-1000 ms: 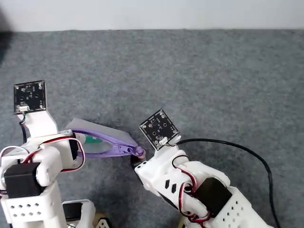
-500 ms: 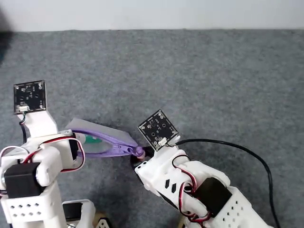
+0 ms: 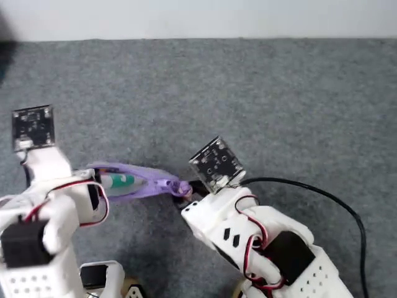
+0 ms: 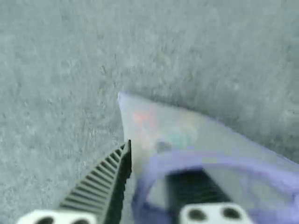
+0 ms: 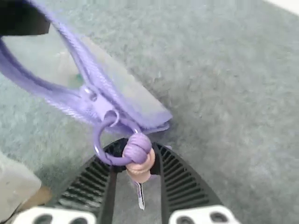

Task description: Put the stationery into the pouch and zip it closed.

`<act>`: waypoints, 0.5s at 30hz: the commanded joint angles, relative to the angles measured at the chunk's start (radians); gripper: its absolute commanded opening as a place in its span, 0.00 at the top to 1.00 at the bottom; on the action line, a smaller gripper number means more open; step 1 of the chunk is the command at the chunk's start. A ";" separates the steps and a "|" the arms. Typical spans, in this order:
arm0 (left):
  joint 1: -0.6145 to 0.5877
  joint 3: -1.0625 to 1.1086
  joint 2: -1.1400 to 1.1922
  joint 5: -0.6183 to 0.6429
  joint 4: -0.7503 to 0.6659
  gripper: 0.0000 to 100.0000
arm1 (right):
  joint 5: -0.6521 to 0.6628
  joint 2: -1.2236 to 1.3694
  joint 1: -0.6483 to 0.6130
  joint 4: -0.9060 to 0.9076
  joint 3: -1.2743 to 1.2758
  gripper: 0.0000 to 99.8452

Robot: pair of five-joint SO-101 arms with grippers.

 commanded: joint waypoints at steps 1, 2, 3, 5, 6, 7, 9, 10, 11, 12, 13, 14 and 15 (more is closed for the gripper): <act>-0.003 -0.071 -0.097 0.031 0.017 0.71 | 0.055 -0.013 0.025 -0.022 -0.071 0.99; -0.003 -0.071 -0.126 0.037 0.018 0.70 | 0.068 -0.012 0.025 -0.036 -0.075 0.99; -0.003 -0.071 -0.152 0.037 0.018 0.70 | 0.074 -0.012 0.025 -0.056 -0.077 0.99; -0.005 -0.073 -0.213 0.037 0.018 0.70 | 0.075 -0.010 0.027 -0.090 -0.078 0.99; -0.006 -0.073 -0.241 0.037 0.018 0.70 | 0.075 -0.005 0.027 -0.102 -0.078 0.99; -0.006 -0.071 -0.262 0.037 0.018 0.70 | 0.075 -0.002 0.027 -0.113 -0.078 0.99; -0.008 -0.073 -0.304 0.037 0.018 0.70 | 0.077 -0.001 0.027 -0.136 -0.077 0.99; -0.008 -0.074 -0.318 0.037 0.018 0.70 | 0.077 -0.001 0.027 -0.151 -0.075 0.99; -0.008 -0.074 -0.333 0.037 0.018 0.70 | 0.077 -0.001 0.027 -0.166 -0.074 0.99; -0.008 -0.074 -0.345 0.037 0.018 0.70 | 0.080 0.001 0.027 -0.185 -0.072 0.99; -0.008 -0.076 -0.356 0.035 0.018 0.70 | 0.089 0.007 0.027 -0.205 -0.072 0.99; -0.008 -0.076 -0.367 0.034 0.018 0.71 | 0.098 0.022 0.027 -0.231 -0.072 0.99; -0.006 -0.076 -0.373 0.034 0.018 0.72 | 0.101 0.039 0.035 -0.262 -0.074 0.99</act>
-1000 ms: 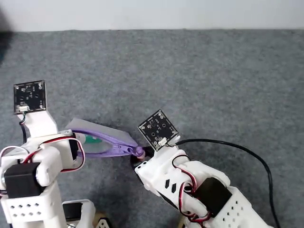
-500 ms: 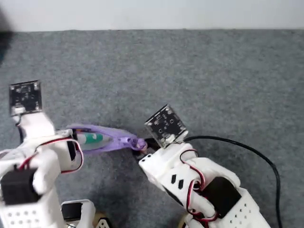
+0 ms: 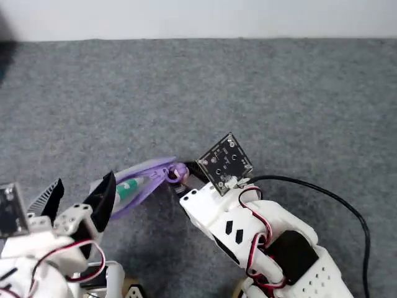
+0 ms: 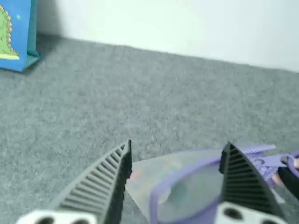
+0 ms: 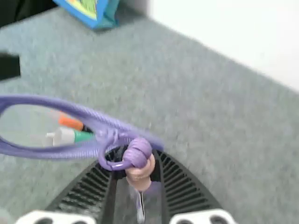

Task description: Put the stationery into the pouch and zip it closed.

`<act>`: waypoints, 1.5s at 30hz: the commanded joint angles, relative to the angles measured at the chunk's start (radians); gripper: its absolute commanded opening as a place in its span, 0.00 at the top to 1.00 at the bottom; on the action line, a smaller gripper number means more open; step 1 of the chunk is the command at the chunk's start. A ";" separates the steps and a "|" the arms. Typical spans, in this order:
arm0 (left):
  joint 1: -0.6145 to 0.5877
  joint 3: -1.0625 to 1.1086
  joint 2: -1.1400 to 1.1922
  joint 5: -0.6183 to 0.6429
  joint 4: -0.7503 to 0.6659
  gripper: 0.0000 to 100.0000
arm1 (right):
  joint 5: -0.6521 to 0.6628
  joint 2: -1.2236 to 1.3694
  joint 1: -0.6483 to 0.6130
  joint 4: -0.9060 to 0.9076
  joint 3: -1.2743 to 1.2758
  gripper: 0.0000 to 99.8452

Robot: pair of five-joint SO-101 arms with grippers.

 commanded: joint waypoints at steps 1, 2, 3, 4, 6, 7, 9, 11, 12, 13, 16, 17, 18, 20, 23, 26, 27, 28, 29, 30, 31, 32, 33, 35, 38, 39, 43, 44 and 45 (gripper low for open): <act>-0.003 -0.038 -0.020 0.008 0.018 0.73 | 0.026 0.053 0.031 -0.114 -0.055 0.99; -0.003 -0.038 -0.025 0.006 0.018 0.74 | 0.026 0.070 0.050 -0.151 -0.055 0.99; -0.003 -0.038 -0.031 0.006 0.018 0.76 | 0.028 0.091 0.065 -0.188 -0.055 0.99; -0.002 -0.038 -0.031 0.005 0.018 0.76 | 0.028 0.113 0.082 -0.213 -0.058 0.99; -0.002 -0.038 -0.038 -0.021 0.018 0.77 | 0.028 0.151 0.102 -0.251 -0.061 0.99; -0.002 -0.038 -0.043 -0.034 0.018 0.77 | 0.028 0.166 0.105 -0.263 -0.061 0.99; -0.002 -0.038 -0.058 -0.052 0.018 0.78 | 0.028 0.191 0.107 -0.283 -0.061 0.99; -0.002 -0.036 -0.077 -0.083 0.020 0.80 | 0.028 0.213 0.107 -0.312 -0.061 0.99; -0.002 -0.035 -0.084 -0.104 0.020 0.80 | 0.028 0.220 0.107 -0.329 -0.061 0.99; -0.002 -0.031 -0.092 -0.126 0.020 0.82 | 0.028 0.226 0.105 -0.341 -0.061 0.99; -0.002 -0.028 -0.107 -0.163 0.020 0.86 | 0.028 0.254 0.105 -0.361 -0.074 0.99; -0.002 -0.025 -0.109 -0.164 0.020 0.87 | 0.028 0.265 0.105 -0.361 -0.087 0.99; -0.002 -0.013 -0.109 -0.164 0.020 0.89 | 0.028 0.277 0.105 -0.358 -0.104 0.99; -0.002 0.041 -0.107 -0.170 0.018 0.91 | 0.028 0.300 0.108 -0.357 -0.143 0.99; -0.002 0.156 -0.109 -0.170 0.018 0.92 | 0.028 0.321 0.110 -0.335 -0.187 0.99; -0.002 0.251 -0.104 -0.170 0.017 0.92 | 0.025 0.329 0.107 -0.259 -0.224 0.99; -0.002 0.283 -0.104 -0.170 0.014 0.92 | 0.025 0.325 0.107 -0.237 -0.229 0.99; -0.002 0.295 -0.101 -0.166 -0.008 0.92 | 0.023 0.321 0.105 -0.217 -0.236 0.99; -0.008 0.306 -0.095 -0.166 -0.031 0.92 | 0.021 0.317 0.105 -0.191 -0.245 0.99; -0.008 0.320 -0.084 -0.166 -0.048 0.92 | 0.021 0.308 0.105 -0.159 -0.253 0.99; -0.008 0.338 -0.068 -0.164 -0.069 0.92 | 0.021 0.297 0.104 -0.124 -0.258 0.99; -0.008 0.357 -0.044 -0.164 -0.094 0.92 | 0.021 0.283 0.104 -0.088 -0.258 0.99; -0.008 0.374 -0.020 -0.163 -0.120 0.92 | 0.021 0.268 0.104 -0.050 -0.258 0.99; -0.008 0.387 0.035 -0.130 -0.175 0.92 | 0.023 0.236 0.102 0.030 -0.258 0.99; -0.003 0.380 0.117 -0.060 -0.273 0.91 | 0.025 0.189 0.081 0.159 -0.258 0.99; -0.002 0.371 0.143 -0.043 -0.304 0.91 | 0.025 0.170 0.056 0.208 -0.258 0.99; 0.054 0.305 0.256 -0.014 -0.384 0.91 | 0.020 0.093 -0.070 0.380 -0.250 0.99; 0.089 0.280 0.282 -0.006 -0.385 0.91 | 0.020 0.085 -0.099 0.414 -0.250 0.99; 0.132 0.255 0.307 0.006 -0.387 0.91 | 0.018 0.076 -0.124 0.438 -0.249 0.99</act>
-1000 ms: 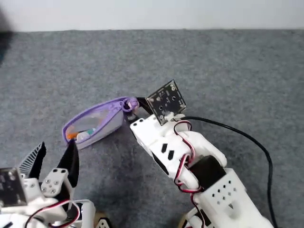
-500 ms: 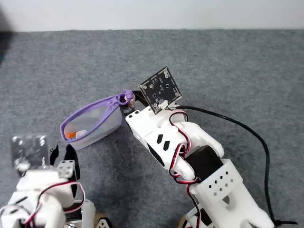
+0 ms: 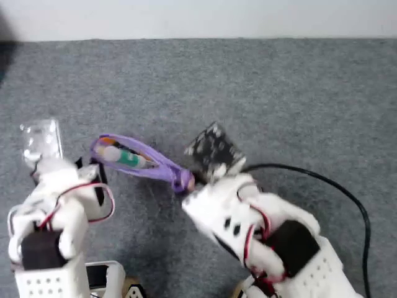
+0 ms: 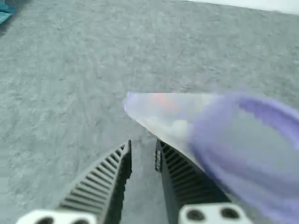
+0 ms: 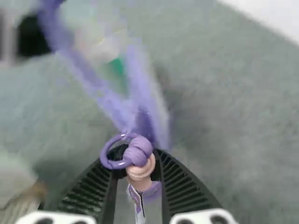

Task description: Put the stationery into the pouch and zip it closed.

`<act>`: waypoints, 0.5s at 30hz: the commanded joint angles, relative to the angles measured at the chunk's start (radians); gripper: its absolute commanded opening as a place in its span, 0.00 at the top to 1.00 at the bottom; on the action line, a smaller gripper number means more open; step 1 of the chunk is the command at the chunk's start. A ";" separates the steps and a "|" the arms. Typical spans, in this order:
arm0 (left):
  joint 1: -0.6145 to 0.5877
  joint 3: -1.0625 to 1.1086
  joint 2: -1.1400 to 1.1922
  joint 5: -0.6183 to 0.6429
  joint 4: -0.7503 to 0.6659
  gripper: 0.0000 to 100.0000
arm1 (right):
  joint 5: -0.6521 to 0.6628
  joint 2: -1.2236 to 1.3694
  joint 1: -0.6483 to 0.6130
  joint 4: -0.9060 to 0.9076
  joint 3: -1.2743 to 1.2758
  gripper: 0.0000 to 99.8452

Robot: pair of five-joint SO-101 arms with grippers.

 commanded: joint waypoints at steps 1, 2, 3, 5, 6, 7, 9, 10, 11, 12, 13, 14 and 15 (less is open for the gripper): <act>0.141 -0.122 0.087 0.051 -0.041 0.91 | -0.003 -0.047 -0.093 0.101 -0.046 0.99; 0.195 -0.143 0.112 0.069 -0.041 0.91 | -0.017 -0.047 -0.105 0.117 -0.046 0.99; 0.250 -0.162 0.133 0.087 -0.041 0.91 | -0.032 -0.047 -0.113 0.127 -0.046 0.99; 0.353 -0.189 0.180 0.110 -0.041 0.91 | -0.044 -0.045 -0.128 0.148 -0.041 0.99; 0.393 -0.197 0.199 0.115 -0.041 0.91 | -0.043 -0.047 -0.140 0.148 -0.028 0.99; 0.425 -0.203 0.215 0.115 -0.041 0.91 | -0.043 -0.053 -0.150 0.150 -0.012 0.99; 0.457 -0.205 0.239 0.114 -0.043 0.91 | -0.048 -0.054 -0.160 0.148 0.012 0.99; 0.462 -0.205 0.245 0.114 -0.043 0.91 | -0.048 -0.054 -0.163 0.142 0.018 0.99; 0.463 -0.205 0.250 0.114 -0.043 0.91 | -0.048 -0.054 -0.163 0.136 0.023 0.99; 0.463 -0.205 0.250 0.114 -0.043 0.91 | -0.048 -0.051 -0.163 0.114 0.026 0.99; 0.463 -0.205 0.250 0.114 -0.043 0.91 | -0.048 -0.050 -0.163 0.091 0.032 0.99; 0.463 -0.205 0.250 0.114 -0.043 0.91 | -0.048 -0.050 -0.160 0.068 0.037 0.99; 0.462 -0.205 0.249 0.112 -0.041 0.91 | -0.048 -0.047 -0.157 0.051 0.038 0.99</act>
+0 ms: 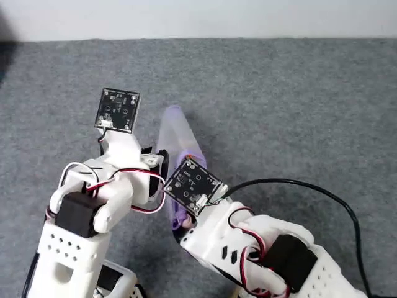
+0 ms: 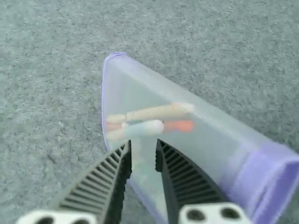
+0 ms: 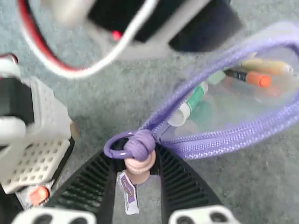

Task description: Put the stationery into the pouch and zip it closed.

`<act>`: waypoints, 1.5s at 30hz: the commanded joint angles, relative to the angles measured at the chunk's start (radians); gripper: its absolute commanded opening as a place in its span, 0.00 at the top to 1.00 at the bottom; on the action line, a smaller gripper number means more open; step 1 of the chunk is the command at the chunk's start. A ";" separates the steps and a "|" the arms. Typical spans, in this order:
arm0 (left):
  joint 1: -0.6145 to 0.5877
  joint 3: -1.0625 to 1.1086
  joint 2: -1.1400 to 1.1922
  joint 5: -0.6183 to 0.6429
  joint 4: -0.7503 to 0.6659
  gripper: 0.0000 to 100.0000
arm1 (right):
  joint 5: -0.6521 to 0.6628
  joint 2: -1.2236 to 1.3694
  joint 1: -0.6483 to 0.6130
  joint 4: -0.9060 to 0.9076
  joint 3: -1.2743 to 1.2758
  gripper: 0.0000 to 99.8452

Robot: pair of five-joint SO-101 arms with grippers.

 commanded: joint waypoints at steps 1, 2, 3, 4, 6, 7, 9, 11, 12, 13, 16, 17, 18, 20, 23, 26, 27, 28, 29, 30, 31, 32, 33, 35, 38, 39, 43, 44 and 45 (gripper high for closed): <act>0.005 -0.056 0.003 0.008 -0.012 0.91 | -0.011 -0.008 -0.004 -0.076 -0.005 0.99; 0.003 -0.056 0.002 0.008 -0.009 0.91 | -0.011 -0.008 0.001 -0.091 -0.005 0.99; 0.003 -0.058 -0.002 0.008 0.003 0.91 | -0.011 -0.008 0.016 -0.110 -0.005 0.99; 0.002 -0.064 -0.011 0.008 0.026 0.91 | -0.011 -0.008 0.036 -0.130 -0.005 0.99; 0.009 -0.082 -0.048 0.008 0.072 0.91 | -0.006 -0.008 0.088 -0.177 -0.005 0.99; 0.009 -0.090 -0.071 0.008 0.089 0.91 | -0.006 -0.008 0.120 -0.205 -0.005 0.99; 0.003 -0.101 -0.120 0.008 0.124 0.88 | -0.006 -0.008 0.171 -0.266 -0.005 0.99; -0.012 -0.102 -0.170 0.008 0.169 0.81 | -0.006 -0.007 0.203 -0.315 -0.005 0.99; -0.028 -0.099 -0.195 0.008 0.189 0.78 | -0.006 -0.007 0.213 -0.335 -0.005 0.99; -0.040 -0.097 -0.212 0.009 0.207 0.75 | -0.005 -0.007 0.217 -0.349 -0.005 0.99; -0.066 -0.096 -0.250 0.008 0.252 0.72 | -0.005 -0.007 0.217 -0.372 -0.005 0.99; -0.064 -0.096 -0.253 0.008 0.262 0.72 | -0.005 -0.007 0.217 -0.381 -0.005 0.99; -0.058 -0.094 -0.253 0.008 0.278 0.72 | -0.005 -0.007 0.217 -0.394 -0.005 0.99; -0.044 -0.076 -0.252 0.008 0.284 0.72 | 0.008 -0.007 0.217 -0.420 -0.005 0.99; -0.035 0.002 -0.259 -0.028 0.265 0.72 | 0.072 -0.007 0.217 -0.469 -0.005 0.99; -0.041 0.079 -0.261 -0.068 0.241 0.72 | 0.126 -0.001 0.219 -0.515 -0.005 0.99; -0.041 0.090 -0.261 -0.078 0.241 0.72 | 0.135 0.012 0.219 -0.519 -0.005 0.99; -0.040 0.091 -0.261 -0.091 0.245 0.72 | 0.138 0.028 0.219 -0.519 -0.008 0.99; -0.037 0.091 -0.261 -0.098 0.245 0.72 | 0.137 0.042 0.220 -0.524 -0.011 0.99; -0.037 0.091 -0.261 -0.107 0.242 0.72 | 0.133 0.053 0.220 -0.536 -0.011 0.99; -0.041 0.091 -0.261 -0.120 0.238 0.72 | 0.133 0.065 0.220 -0.555 -0.011 0.99; -0.041 0.093 -0.261 -0.132 0.233 0.72 | 0.133 0.073 0.220 -0.573 -0.011 0.99; -0.043 0.094 -0.261 -0.135 0.222 0.72 | 0.133 0.082 0.220 -0.588 -0.011 0.99; -0.078 0.094 -0.259 -0.143 0.204 0.72 | 0.133 0.091 0.220 -0.595 -0.011 0.99; -0.153 0.104 -0.252 -0.158 0.160 0.72 | 0.135 0.096 0.220 -0.593 -0.011 0.99; -0.180 0.114 -0.253 -0.187 0.147 0.72 | 0.137 0.099 0.220 -0.593 -0.011 0.99; -0.284 0.166 -0.259 -0.301 0.118 0.72 | 0.137 0.101 0.220 -0.588 -0.008 0.99; -0.308 0.170 -0.259 -0.322 0.118 0.72 | 0.138 0.101 0.220 -0.572 -0.008 0.99; -0.331 0.171 -0.259 -0.339 0.110 0.72 | 0.138 0.101 0.220 -0.545 -0.008 0.99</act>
